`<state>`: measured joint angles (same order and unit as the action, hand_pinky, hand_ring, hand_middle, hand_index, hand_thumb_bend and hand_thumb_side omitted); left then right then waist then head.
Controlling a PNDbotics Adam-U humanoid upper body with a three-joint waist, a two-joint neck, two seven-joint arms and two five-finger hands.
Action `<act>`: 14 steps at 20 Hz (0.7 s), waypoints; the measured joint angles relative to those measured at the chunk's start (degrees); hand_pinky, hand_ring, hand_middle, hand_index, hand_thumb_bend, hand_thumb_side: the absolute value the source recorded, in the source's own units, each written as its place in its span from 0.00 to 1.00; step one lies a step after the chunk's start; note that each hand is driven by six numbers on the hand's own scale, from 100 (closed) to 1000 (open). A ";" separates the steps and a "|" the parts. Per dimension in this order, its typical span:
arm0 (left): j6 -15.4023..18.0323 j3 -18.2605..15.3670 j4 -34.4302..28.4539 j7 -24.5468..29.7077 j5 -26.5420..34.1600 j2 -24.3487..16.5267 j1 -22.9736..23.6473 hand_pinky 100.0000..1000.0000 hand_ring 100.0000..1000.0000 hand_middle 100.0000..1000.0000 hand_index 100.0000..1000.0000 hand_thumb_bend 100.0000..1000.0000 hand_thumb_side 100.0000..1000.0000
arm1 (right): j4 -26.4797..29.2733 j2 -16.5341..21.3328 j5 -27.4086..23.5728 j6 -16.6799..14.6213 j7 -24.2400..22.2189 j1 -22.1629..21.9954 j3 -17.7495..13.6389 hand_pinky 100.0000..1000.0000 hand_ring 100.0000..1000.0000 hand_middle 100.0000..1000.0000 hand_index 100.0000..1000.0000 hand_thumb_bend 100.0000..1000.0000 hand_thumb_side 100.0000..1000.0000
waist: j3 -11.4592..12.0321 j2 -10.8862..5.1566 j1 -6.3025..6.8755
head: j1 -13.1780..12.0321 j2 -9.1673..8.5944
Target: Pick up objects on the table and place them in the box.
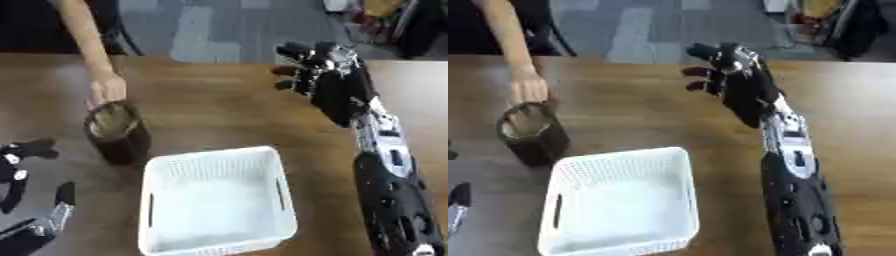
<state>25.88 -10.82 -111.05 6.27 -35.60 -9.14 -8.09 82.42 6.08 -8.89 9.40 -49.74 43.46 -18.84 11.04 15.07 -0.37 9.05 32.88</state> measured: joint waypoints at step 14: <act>0.33 0.37 -0.05 0.66 -0.14 0.00 0.37 0.00 0.00 0.56 0.82 0.00 0.32 | 0.00 0.00 0.00 -0.10 0.05 0.02 0.00 0.76 0.83 0.98 0.95 0.00 1.00 | -0.01 0.01 -0.01 | 0.00 0.00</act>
<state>26.22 -10.45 -111.10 6.94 -35.73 -9.14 -7.72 82.42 6.08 -8.89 9.30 -49.68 43.48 -18.84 11.03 15.09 -0.38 9.05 32.88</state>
